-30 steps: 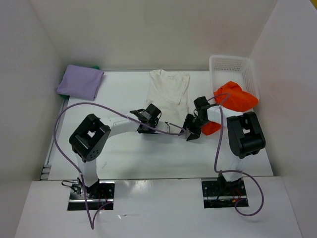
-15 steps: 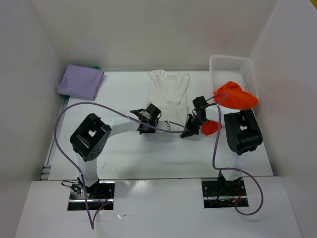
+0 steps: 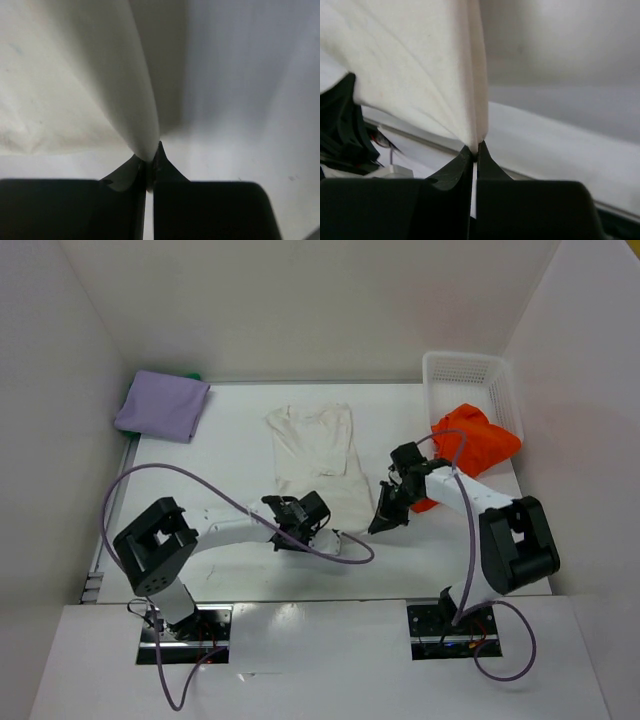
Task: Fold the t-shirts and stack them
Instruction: Grab one side of the 2/3 rectangular tshirt with both arms, then fold the long partially folded tshirt into a neat square, then smooth out wrinkles on the folded tshirt
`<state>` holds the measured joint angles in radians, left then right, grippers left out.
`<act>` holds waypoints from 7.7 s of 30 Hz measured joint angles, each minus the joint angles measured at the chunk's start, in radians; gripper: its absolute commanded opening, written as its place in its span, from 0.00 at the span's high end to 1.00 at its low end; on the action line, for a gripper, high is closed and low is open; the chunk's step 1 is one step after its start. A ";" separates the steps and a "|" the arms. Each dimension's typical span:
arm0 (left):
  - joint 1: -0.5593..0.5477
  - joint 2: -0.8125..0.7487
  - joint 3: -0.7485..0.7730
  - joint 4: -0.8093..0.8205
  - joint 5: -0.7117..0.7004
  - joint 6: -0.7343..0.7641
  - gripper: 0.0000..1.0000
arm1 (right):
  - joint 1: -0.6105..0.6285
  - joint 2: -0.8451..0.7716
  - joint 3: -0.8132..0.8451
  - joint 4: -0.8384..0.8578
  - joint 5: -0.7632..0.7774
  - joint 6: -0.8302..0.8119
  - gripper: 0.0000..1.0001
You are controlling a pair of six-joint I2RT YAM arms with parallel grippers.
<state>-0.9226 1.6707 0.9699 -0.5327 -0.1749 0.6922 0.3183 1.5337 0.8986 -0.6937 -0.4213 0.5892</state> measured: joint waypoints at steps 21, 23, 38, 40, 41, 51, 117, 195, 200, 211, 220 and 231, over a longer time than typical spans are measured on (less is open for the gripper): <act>0.090 -0.341 0.294 -0.600 0.239 -0.063 1.00 | 0.384 -0.272 0.180 -0.385 -0.053 0.168 1.00; 0.165 -0.305 0.335 -0.597 0.264 -0.061 1.00 | 0.320 -0.231 0.224 -0.393 -0.068 0.135 1.00; 0.474 0.245 0.861 -0.507 0.408 -0.096 1.00 | -0.015 0.202 0.547 -0.424 -0.137 -0.138 1.00; 0.474 0.280 0.904 -0.501 0.407 -0.098 1.00 | -0.037 0.233 0.580 -0.423 -0.140 -0.146 1.00; 0.475 0.294 0.918 -0.499 0.407 -0.098 1.00 | -0.046 0.245 0.593 -0.422 -0.143 -0.151 1.00; 0.496 0.439 1.088 -0.468 0.411 -0.153 1.00 | -0.118 0.342 0.671 -0.407 -0.192 -0.160 1.00; 0.641 1.196 2.144 -0.652 0.398 -0.338 0.18 | -0.166 0.591 0.818 -0.052 0.258 -0.040 0.94; 0.502 -0.010 0.176 -0.026 0.378 -0.531 0.08 | 0.081 -0.174 0.158 -0.002 0.303 0.105 0.49; 0.604 -0.010 0.348 0.048 0.362 -0.504 0.10 | 0.084 -0.033 0.145 0.067 0.274 0.117 0.46; 0.647 0.306 0.524 0.159 0.407 -0.512 0.28 | 0.175 0.091 0.087 0.157 0.208 0.166 0.44; 0.652 0.380 0.569 0.164 0.452 -0.517 0.52 | 0.185 0.135 0.075 0.178 0.202 0.180 0.56; 0.667 0.406 0.596 0.198 0.477 -0.576 0.08 | 0.185 0.161 0.082 0.164 0.249 0.153 0.50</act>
<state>-0.2554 2.0766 1.5658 -0.3344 0.3019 0.1165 0.5034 1.6947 0.9802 -0.5301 -0.1722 0.7425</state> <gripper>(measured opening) 0.823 0.481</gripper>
